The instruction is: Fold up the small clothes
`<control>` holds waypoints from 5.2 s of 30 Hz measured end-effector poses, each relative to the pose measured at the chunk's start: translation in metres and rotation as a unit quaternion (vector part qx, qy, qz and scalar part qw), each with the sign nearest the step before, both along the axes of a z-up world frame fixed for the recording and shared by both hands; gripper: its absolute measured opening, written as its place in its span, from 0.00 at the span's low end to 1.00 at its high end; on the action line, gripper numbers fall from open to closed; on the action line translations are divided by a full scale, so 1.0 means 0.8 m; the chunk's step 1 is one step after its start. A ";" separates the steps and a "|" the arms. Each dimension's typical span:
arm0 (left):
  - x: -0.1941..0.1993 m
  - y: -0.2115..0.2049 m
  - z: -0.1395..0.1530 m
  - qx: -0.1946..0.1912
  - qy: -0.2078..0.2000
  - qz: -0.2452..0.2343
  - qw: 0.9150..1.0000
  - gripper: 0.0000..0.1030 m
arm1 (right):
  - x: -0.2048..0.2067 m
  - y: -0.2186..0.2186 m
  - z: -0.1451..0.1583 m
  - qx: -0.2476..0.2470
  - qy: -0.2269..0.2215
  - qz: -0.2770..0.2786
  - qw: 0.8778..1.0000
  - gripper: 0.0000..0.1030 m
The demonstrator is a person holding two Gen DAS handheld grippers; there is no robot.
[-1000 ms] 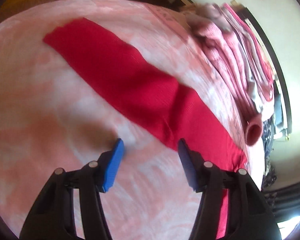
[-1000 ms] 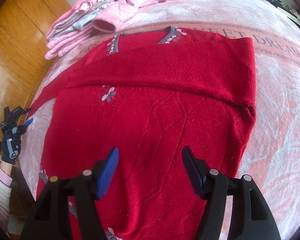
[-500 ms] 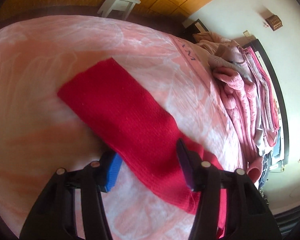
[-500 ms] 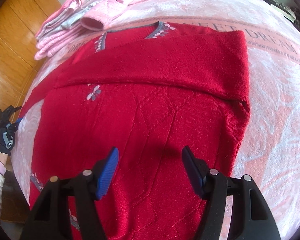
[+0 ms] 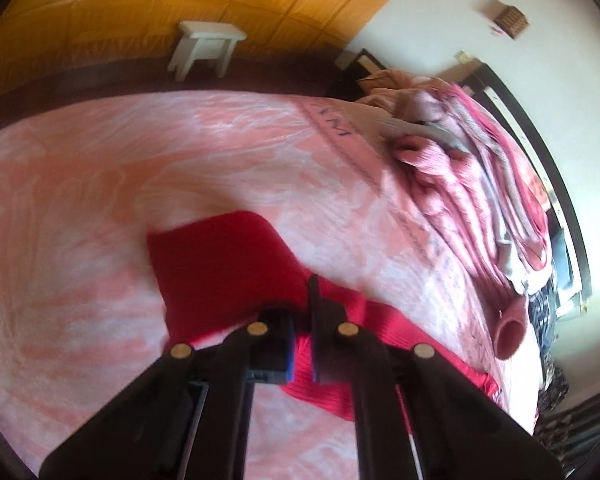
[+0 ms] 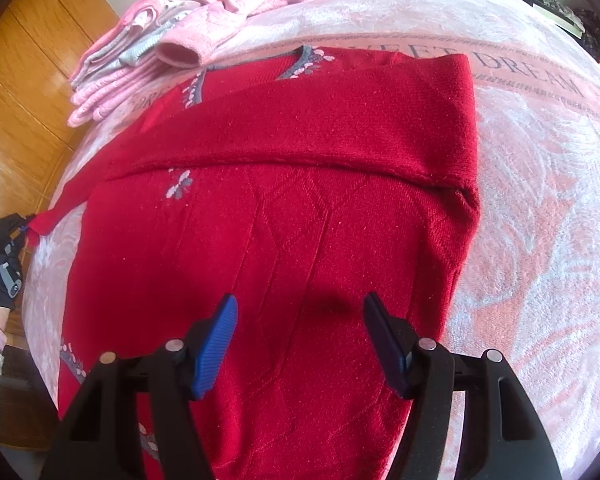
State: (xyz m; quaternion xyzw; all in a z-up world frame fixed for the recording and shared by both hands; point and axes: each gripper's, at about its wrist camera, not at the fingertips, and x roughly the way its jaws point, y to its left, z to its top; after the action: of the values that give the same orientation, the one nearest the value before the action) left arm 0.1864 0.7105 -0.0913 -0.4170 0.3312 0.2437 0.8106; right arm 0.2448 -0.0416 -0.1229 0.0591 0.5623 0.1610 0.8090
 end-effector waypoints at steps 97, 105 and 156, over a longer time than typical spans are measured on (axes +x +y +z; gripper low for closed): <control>0.215 -0.417 -0.064 -0.029 0.072 -0.379 0.922 0.41 | 0.173 0.025 -0.010 0.003 0.027 -0.018 0.999 0.22; 0.215 -0.447 -0.015 0.028 0.059 -0.401 0.914 0.44 | 0.165 0.069 0.035 -0.020 -0.003 0.037 0.999 0.29; 0.219 -0.485 -0.048 0.084 0.123 -0.434 0.888 0.57 | 0.144 -0.085 -0.017 0.019 0.038 -0.111 0.993 0.14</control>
State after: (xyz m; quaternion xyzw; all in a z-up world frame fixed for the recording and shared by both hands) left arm 0.3614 0.3228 -0.1299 -0.1281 0.5547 -0.0560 0.8202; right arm 0.3602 -0.1093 -0.1363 0.1423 0.5799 0.0787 0.7983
